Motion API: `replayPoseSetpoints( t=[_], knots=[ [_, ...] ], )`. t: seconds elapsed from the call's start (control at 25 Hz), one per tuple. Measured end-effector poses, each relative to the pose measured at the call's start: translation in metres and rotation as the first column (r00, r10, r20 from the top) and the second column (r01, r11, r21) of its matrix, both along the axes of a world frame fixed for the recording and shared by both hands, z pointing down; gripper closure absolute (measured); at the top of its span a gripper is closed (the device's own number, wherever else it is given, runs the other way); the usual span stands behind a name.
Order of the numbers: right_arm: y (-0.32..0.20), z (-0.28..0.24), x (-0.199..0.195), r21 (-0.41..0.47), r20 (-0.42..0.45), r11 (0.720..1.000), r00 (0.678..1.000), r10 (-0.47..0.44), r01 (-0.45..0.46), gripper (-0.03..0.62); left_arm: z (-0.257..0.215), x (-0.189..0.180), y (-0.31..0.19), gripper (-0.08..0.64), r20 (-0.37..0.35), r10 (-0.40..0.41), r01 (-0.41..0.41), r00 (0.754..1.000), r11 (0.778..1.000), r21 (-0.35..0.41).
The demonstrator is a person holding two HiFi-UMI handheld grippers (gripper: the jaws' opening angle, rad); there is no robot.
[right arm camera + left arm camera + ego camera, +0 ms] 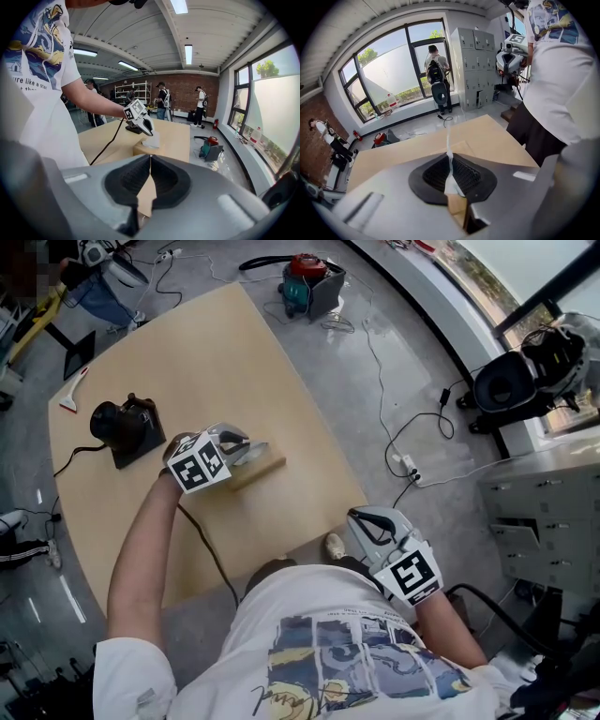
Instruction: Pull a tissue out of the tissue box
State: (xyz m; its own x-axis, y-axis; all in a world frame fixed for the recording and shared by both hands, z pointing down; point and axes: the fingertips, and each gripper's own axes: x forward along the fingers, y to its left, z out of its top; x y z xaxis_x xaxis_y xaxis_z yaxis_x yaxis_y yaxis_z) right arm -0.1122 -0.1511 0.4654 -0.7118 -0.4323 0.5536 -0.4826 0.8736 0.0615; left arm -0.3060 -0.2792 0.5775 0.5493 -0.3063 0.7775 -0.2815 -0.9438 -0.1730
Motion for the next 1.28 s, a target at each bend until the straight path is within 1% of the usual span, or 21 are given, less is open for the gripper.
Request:
replayPoseSetpoints(
  t=[0.2,0.32,0.56,0.72,0.88,1.08,1.28],
  knots=[
    [0.002,0.0,0.009,0.0,0.007,1.0,1.0,-0.013,0.013,0.588,-0.003,-0.004,0.005,0.549,0.028,-0.032,0.033,0.999,0.999,0.0],
    [0.005,0.0,0.017,0.004,0.012,1.0,1.0,-0.017,0.017,0.588,-0.006,-0.005,0.003,0.551,0.032,-0.069,0.068,0.997,0.998,0.011],
    [0.005,-0.004,0.034,0.014,0.026,0.999,0.999,-0.03,0.03,0.588,-0.023,-0.004,-0.001,0.552,0.019,-0.149,0.149,0.989,0.989,0.027],
    [0.005,-0.005,0.04,0.016,0.032,0.999,0.998,-0.046,0.046,0.588,-0.038,-0.008,-0.002,0.552,-0.016,-0.206,0.207,0.978,0.977,0.047],
    [0.005,-0.006,0.045,0.024,0.041,0.997,0.997,-0.068,0.067,0.588,-0.055,-0.012,0.0,0.552,-0.043,-0.269,0.271,0.962,0.961,0.062],
    [0.004,-0.007,0.053,0.025,0.058,0.994,0.992,-0.109,0.108,0.588,-0.085,-0.01,0.01,0.552,-0.113,-0.357,0.367,0.927,0.927,0.079],
    [0.004,-0.007,0.055,0.032,0.072,0.987,0.984,-0.162,0.16,0.588,-0.12,0.0,0.031,0.552,-0.169,-0.411,0.432,0.896,0.894,0.116]
  ],
)
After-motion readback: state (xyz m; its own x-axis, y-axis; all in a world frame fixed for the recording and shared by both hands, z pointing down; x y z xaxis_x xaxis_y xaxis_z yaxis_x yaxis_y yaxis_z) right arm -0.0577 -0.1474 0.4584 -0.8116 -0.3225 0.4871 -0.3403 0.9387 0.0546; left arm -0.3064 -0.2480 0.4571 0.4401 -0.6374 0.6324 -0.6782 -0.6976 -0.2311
